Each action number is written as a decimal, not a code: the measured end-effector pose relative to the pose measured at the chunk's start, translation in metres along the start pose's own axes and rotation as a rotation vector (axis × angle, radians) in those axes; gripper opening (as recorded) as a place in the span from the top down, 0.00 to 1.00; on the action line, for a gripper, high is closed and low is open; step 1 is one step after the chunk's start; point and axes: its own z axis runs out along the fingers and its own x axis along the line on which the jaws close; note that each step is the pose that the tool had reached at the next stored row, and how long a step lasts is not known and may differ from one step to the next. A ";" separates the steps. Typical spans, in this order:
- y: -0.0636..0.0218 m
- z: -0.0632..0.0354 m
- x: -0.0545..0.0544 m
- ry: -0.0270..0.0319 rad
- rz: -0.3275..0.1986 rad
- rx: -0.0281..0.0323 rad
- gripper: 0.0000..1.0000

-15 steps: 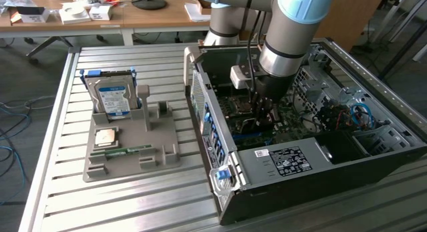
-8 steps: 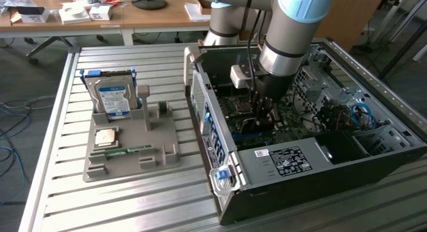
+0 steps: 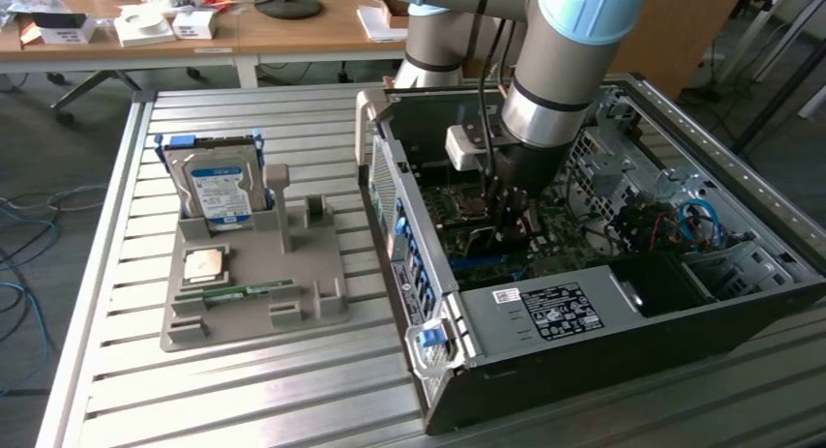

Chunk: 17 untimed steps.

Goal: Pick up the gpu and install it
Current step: 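Insert the gpu into the slot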

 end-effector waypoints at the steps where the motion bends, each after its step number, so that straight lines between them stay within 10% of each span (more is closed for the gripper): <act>1: 0.0000 0.0000 0.000 0.0000 0.000 0.0000 0.74; 17: 0.0000 0.0036 0.000 -0.0001 0.000 0.0000 0.74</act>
